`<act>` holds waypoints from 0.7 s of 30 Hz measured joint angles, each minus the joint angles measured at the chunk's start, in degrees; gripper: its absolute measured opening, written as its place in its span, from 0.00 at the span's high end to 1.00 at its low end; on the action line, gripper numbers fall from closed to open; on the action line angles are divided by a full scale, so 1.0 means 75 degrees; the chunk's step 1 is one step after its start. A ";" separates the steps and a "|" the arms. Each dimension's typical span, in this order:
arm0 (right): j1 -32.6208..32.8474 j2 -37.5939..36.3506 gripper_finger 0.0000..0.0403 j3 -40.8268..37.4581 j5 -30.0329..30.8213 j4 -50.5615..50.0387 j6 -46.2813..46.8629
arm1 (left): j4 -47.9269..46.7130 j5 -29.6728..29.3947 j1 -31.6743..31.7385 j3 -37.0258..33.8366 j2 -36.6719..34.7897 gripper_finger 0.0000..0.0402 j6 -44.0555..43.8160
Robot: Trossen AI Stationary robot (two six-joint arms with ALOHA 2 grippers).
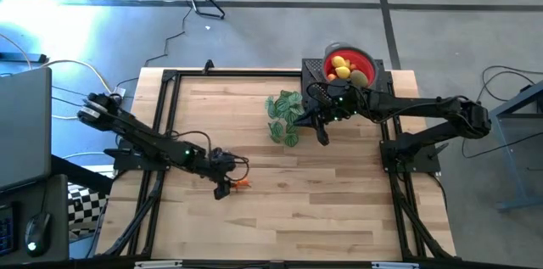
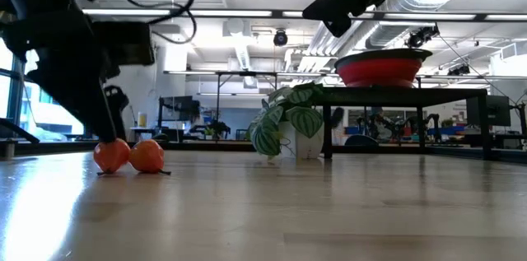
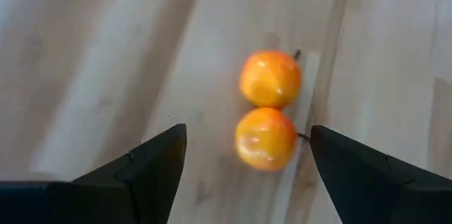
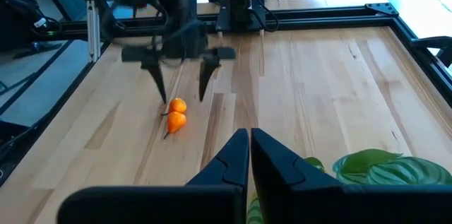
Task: Pick & Place Fruit
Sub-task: Put the orange pear into the red colander
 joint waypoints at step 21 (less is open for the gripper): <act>0.0001 0.0000 0.98 0.0000 0.0003 0.0018 -0.0003 | 0.1329 0.0966 0.0003 0.0029 0.1223 0.26 -0.0006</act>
